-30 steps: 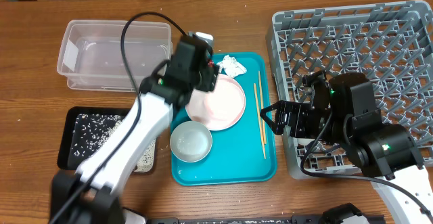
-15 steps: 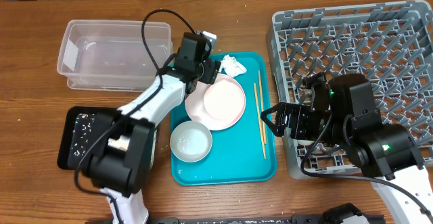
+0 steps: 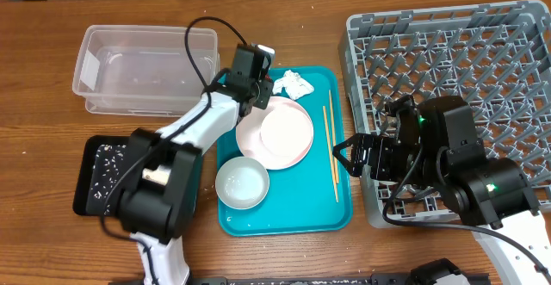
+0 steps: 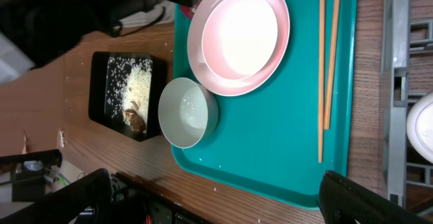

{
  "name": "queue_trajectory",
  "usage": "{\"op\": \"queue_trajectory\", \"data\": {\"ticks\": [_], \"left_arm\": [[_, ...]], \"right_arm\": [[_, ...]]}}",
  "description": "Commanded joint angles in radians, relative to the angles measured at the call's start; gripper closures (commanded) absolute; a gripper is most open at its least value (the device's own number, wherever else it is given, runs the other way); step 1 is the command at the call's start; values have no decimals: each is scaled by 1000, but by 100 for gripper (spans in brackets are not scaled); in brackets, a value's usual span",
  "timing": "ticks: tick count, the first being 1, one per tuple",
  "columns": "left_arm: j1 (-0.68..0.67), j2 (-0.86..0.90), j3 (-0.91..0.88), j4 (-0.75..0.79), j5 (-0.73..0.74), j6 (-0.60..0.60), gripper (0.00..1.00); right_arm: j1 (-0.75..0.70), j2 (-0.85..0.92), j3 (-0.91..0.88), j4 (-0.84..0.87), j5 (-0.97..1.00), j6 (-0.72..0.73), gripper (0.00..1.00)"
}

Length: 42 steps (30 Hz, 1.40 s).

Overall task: Sort waste into correct bins and load items into the dishwasher
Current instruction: 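Grasp the red wrapper and drop it into the clear bin, then reach the left gripper to the white tissue and grasp it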

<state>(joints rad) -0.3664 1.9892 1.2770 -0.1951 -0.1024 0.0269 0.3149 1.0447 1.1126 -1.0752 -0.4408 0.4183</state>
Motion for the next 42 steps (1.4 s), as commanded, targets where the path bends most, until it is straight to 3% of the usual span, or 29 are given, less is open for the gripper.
{"op": "queue_trajectory", "data": {"ticks": [1, 6, 9, 10, 12, 14, 15, 19, 23, 27, 30, 39, 42], "left_arm": [[1, -187, 74, -69, -53, -35, 96], [20, -317, 81, -239, -292, -69, 96], [90, -326, 81, -252, -320, -76, 96], [109, -322, 81, -251, -319, -77, 92], [161, -300, 81, -249, -319, -114, 64], [195, -280, 81, -245, -319, -136, 53], [218, -267, 81, -233, -282, -140, 39], [195, -283, 113, -245, -53, -106, 40], [83, -282, 134, -211, 210, 22, 35], [-60, -215, 133, -161, 135, 140, 28], [-137, -100, 133, -96, 30, 150, 22], [-143, 108, 133, 93, -27, 103, 20], [-142, 142, 133, 91, -45, 101, 27]], "right_arm": [[4, -3, 12, 2, 3, 1, 0], [4, -3, 12, 3, 3, 2, 0], [4, -3, 12, 7, 3, 1, 0], [4, -3, 12, 8, 3, 1, 0], [4, -3, 12, 7, 3, 1, 0], [4, -3, 12, 6, 2, 2, 0], [4, -3, 12, 3, 2, 2, 0], [4, -3, 12, -10, 2, 1, 0], [4, -3, 12, -13, 3, -2, 0], [4, -3, 12, -7, 4, -2, 0], [4, -3, 12, -8, 6, -2, 0], [4, -3, 12, -8, 6, -2, 0], [4, -3, 12, -8, 5, -2, 0]]}}
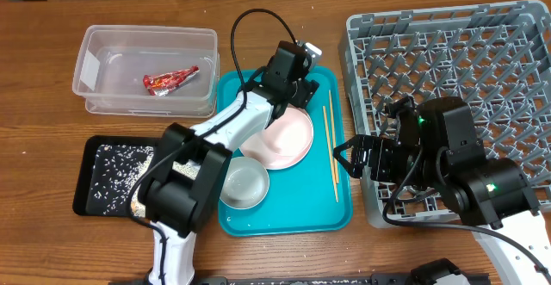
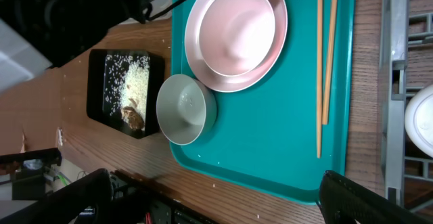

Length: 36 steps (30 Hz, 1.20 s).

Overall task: Sort waste into correct bins and load items into the dishwasher
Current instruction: 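Reach the left gripper to the white tissue and grasp it, then carry the white tissue to the clear bin and release it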

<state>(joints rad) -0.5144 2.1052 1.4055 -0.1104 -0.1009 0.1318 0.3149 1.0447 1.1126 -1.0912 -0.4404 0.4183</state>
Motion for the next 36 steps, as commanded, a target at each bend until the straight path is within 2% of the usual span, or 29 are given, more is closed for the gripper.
{"op": "queue_trajectory", "data": {"ticks": [1, 2, 3, 4, 5, 11, 18, 24, 25, 26, 27, 28, 34, 35, 36], "left_arm": [[5, 31, 5, 0, -44, -11, 32], [5, 32, 5, -21, -21, -35, 50], [4, 25, 5, -32, 4, -52, 61], [3, 6, 8, -57, 85, -75, 87], [3, -6, 11, -73, 116, -85, 95], [50, -153, 59, -217, 134, -161, 96], [208, -417, 89, -369, 130, -233, 96], [386, -466, 87, -546, -14, -232, 96], [403, -458, 87, -557, -11, -233, 95], [418, -449, 87, -566, 0, -233, 79], [428, -440, 87, -574, 11, -232, 56], [433, -435, 87, -586, 17, -233, 47], [434, -527, 106, -666, 16, -234, 39], [434, -558, 110, -676, 9, -234, 32], [434, -596, 114, -687, 2, -236, 16]], "right_arm": [[4, -3, 12, 8, 5, -2, 0], [4, -3, 12, 8, 5, -2, 0], [4, -3, 12, 8, 5, -2, 0], [4, -3, 12, 8, 5, -2, 0], [4, -3, 12, 8, 5, -2, 0], [4, -3, 12, 4, 5, -2, 0], [4, -3, 12, 4, 5, -2, 0], [4, -3, 12, 4, 5, -2, 0], [4, -3, 12, 4, 5, -2, 0], [4, -3, 12, 3, 5, -2, 0], [4, -3, 12, 3, 5, -2, 0], [4, -3, 12, 3, 5, -2, 0], [4, -3, 12, 4, 5, -2, 0], [4, -3, 12, 4, 5, -2, 0], [4, -3, 12, 4, 5, -2, 0]]}}
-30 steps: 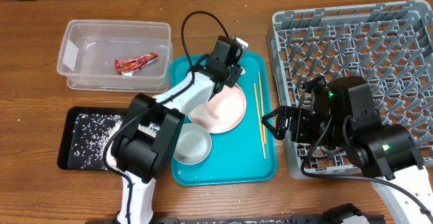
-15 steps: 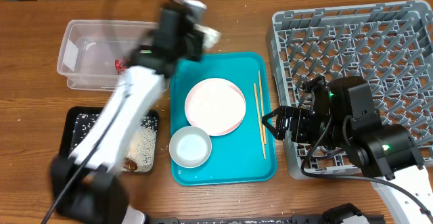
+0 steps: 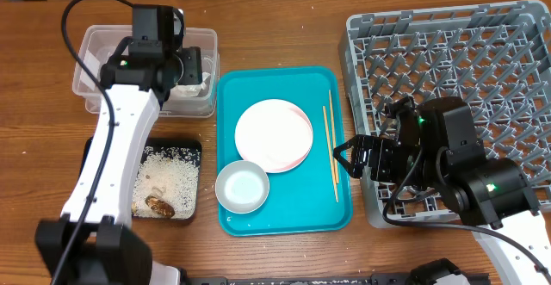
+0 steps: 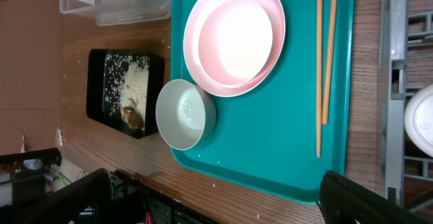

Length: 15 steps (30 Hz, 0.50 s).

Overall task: Sort waste into correct bins and load items into the dishwasher
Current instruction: 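Carry the white tissue to the clear bin and release it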

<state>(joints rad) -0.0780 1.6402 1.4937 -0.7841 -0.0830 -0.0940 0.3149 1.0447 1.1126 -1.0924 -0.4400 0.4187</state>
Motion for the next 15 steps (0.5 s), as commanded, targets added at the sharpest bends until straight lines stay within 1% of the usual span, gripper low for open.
{"op": "queue_trajectory", "data": {"ticks": [1, 2, 3, 7, 8, 11, 13, 15], "left_arm": [[-3, -166, 30, -27, -17, -22, 7], [-3, -209, 32, -45, -11, -35, 2], [-3, -247, 32, -63, 1, -44, 0], [-7, -393, 32, -166, 84, -53, 0], [-8, -460, 32, -217, 152, -53, 0], [-8, -529, 32, -261, 238, -53, 0], [-8, -560, 32, -272, 306, -53, 0], [-7, -577, 32, -272, 341, -53, 0]], "right_arm": [[4, -3, 12, 5, 5, -2, 0], [4, -3, 12, 5, 5, -2, 0], [4, -3, 12, 5, 5, -2, 0], [4, -3, 12, 5, 5, -2, 0], [4, -3, 12, 5, 5, -2, 0], [4, -3, 12, 5, 5, -2, 0], [4, -3, 12, 5, 5, -2, 0], [4, -3, 12, 5, 5, -2, 0]]}}
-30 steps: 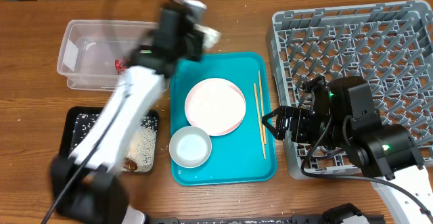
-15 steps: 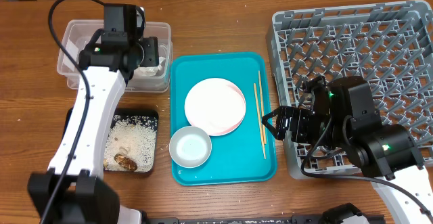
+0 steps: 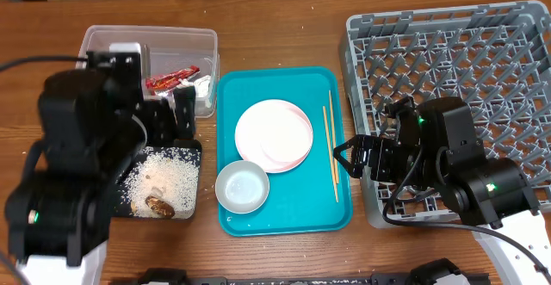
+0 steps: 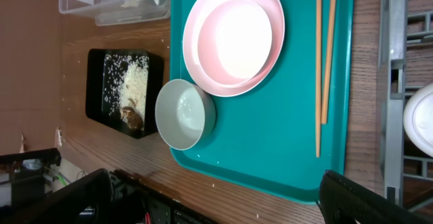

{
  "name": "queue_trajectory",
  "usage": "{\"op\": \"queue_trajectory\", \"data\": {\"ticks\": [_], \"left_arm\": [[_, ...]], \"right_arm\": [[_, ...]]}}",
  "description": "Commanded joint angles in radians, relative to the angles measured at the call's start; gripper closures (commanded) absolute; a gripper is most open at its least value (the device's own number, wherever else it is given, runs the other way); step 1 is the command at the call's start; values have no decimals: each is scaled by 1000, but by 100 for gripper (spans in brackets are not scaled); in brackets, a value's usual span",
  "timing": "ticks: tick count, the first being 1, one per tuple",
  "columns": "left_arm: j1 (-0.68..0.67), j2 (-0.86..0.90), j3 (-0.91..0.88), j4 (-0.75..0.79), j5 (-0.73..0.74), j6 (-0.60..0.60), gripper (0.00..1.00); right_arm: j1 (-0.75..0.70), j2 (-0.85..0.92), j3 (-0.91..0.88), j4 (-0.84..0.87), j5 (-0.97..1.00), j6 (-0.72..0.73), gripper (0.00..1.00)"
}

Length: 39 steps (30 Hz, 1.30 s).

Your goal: Sort waste into correct bins and load items into the dishwasher

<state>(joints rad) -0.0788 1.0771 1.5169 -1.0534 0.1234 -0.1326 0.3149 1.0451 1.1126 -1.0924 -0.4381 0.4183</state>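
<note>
On the teal tray [image 3: 301, 209] lie a pink plate [image 3: 274, 134], a pale bowl [image 3: 242, 185] and a pair of chopsticks [image 3: 331, 151]. The clear bin [image 3: 172, 37] at the back left holds a red wrapper [image 3: 170, 81] and a crumpled white tissue [image 3: 203, 85]. My left gripper [image 3: 172, 113] hangs open and empty between that bin and the black tray [image 3: 168, 175]. My right gripper [image 3: 351, 157] is open and empty at the teal tray's right edge. The right wrist view shows the plate [image 4: 233, 38], bowl [image 4: 186, 114] and chopsticks [image 4: 323, 61] below it.
The grey dish rack [image 3: 456, 52] fills the right side, with something white [image 4: 419, 116] in its near part. The black tray holds rice and a brown scrap [image 3: 157, 205]. My left arm's body covers the table's left side and part of both bins.
My left gripper has left the clear bin and now sits nearer, at the black tray's back edge. The tissue lies in the bin beside the wrapper. The right arm has not moved.
My left gripper was at the crumpled tissue at the back of the teal tray, and the clear bin looked empty. Then a red wrapper lay in the bin with the gripper again at the tray's back. Then it was over the bin, where the tissue now lies.
</note>
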Motion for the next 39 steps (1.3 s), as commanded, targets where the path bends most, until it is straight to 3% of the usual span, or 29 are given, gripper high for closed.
{"op": "queue_trajectory", "data": {"ticks": [1, 9, 12, 17, 28, 33, 39], "left_arm": [[-6, -19, 8, -4, 132, -14, 0], [-28, -32, 3, -59, 127, -13, 0], [-28, -80, 2, -63, 34, 20, 0], [-27, -187, -101, 87, -89, 22, 0], [-26, -636, -774, 702, -114, 50, 0], [-26, -868, -1054, 824, -105, 50, 0], [-26, -1034, -1266, 880, -97, 50, 0]], "right_arm": [[4, -4, 12, 5, 3, -2, 0], [4, -4, 12, 5, 3, -2, 0], [4, -4, 12, 5, 3, -2, 0], [4, -4, 12, 5, 3, -2, 0], [4, -4, 12, 6, 3, -2, 0], [4, -4, 12, 5, 3, -2, 0], [4, -4, 12, 5, 3, -2, 0]]}}
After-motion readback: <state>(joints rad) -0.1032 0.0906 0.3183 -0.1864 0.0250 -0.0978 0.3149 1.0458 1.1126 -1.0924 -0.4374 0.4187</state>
